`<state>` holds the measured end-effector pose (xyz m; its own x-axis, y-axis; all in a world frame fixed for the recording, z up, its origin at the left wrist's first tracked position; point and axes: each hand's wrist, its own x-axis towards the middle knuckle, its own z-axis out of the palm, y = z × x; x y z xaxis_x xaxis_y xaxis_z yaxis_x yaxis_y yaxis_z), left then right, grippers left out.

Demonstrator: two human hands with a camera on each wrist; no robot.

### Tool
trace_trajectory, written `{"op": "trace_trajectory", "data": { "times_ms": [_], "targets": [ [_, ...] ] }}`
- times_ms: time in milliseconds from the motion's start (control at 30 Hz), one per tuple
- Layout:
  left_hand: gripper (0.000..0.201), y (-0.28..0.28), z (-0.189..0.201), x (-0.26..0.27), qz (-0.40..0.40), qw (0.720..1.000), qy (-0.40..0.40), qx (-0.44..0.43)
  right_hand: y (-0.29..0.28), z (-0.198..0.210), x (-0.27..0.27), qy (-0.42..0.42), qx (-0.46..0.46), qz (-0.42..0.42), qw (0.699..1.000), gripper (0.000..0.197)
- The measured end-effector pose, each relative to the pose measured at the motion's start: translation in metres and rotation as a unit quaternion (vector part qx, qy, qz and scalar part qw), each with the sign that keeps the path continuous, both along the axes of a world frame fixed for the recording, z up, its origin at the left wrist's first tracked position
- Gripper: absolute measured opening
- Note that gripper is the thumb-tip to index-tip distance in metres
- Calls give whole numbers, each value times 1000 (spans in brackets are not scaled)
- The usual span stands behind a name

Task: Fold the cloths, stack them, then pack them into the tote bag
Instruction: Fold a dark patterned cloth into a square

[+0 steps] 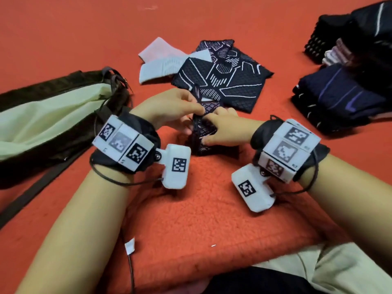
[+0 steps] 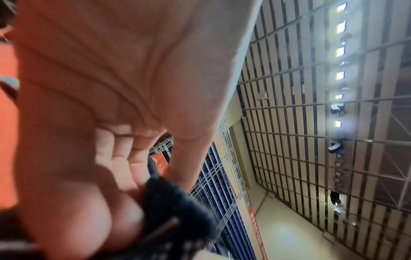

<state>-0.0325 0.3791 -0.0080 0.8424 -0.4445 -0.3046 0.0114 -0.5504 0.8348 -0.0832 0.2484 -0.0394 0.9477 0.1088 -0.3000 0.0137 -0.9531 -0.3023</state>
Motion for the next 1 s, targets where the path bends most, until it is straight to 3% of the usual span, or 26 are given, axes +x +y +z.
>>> {"op": "trace_trajectory", "data": {
  "times_ms": [67,200,367,633,767,833,1000],
  "targets": [
    [23,-14,-1,1,-14,1000,5,12,-15,5,-5,-10,51,-14,999,52],
    [25,-35,-9,4,-38,999,16,33,-47,4,-18,-70,114,-125,983,36],
    [20,-56,-27,-3,-63,994,28,83,-49,-5,-29,5,302,-192,934,37],
    [22,-49,-23,1,-62,995,66,48,-43,-20,-21,-5,280,-179,943,22],
    [13,-47,-16,20,-29,994,-73,78,-45,-25,-19,-1,273,-167,948,27],
    [5,-51,-14,27,-34,982,-139,122,-44,-27,-17,-3,269,-167,949,28],
    [30,-65,-16,33,-155,925,-161,307,-47,-29,-19,-6,255,-155,954,31]
  ]
}}
